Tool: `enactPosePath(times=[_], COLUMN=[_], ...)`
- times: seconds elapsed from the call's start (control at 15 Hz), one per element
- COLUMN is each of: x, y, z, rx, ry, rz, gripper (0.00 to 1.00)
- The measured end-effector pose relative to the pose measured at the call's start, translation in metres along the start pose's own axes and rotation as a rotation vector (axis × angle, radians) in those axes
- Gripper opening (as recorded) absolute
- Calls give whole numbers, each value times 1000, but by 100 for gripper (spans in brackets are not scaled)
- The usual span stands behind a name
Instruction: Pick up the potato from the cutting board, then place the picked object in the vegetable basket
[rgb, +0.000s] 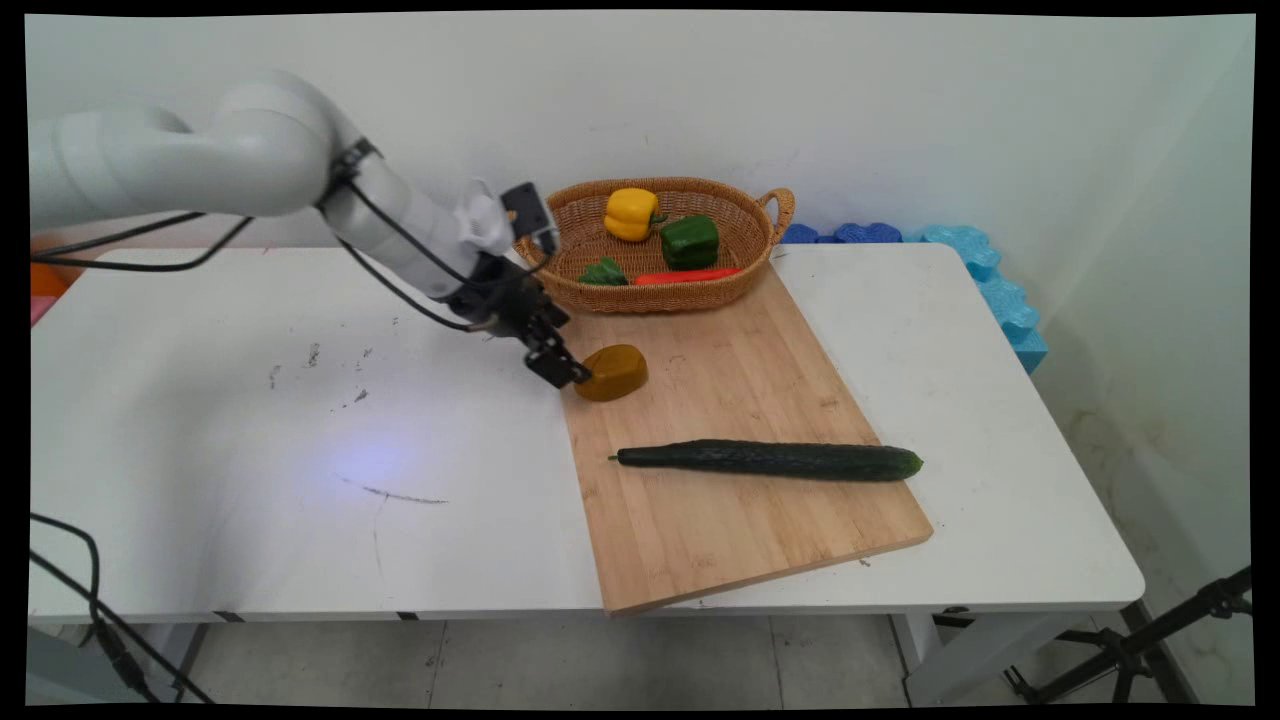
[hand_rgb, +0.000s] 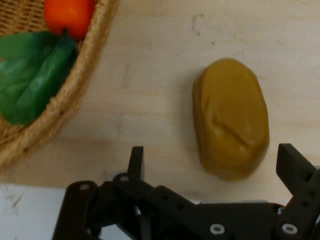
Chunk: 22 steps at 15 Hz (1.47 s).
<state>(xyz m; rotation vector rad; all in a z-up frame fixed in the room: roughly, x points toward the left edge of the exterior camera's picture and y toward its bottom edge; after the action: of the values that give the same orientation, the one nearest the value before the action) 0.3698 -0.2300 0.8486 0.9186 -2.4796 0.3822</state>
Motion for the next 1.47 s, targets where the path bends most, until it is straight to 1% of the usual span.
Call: enactPosePath(times=[0.4, 0.87, 0.93, 1.47], x=[20, 29, 30, 33], y=[10, 22, 23, 26], z=[38, 59, 61, 64], rx=[6, 4, 4, 16], ry=[-17, -33, -34, -42], rz=[5, 14, 15, 30], gripper=[100, 100, 0, 0])
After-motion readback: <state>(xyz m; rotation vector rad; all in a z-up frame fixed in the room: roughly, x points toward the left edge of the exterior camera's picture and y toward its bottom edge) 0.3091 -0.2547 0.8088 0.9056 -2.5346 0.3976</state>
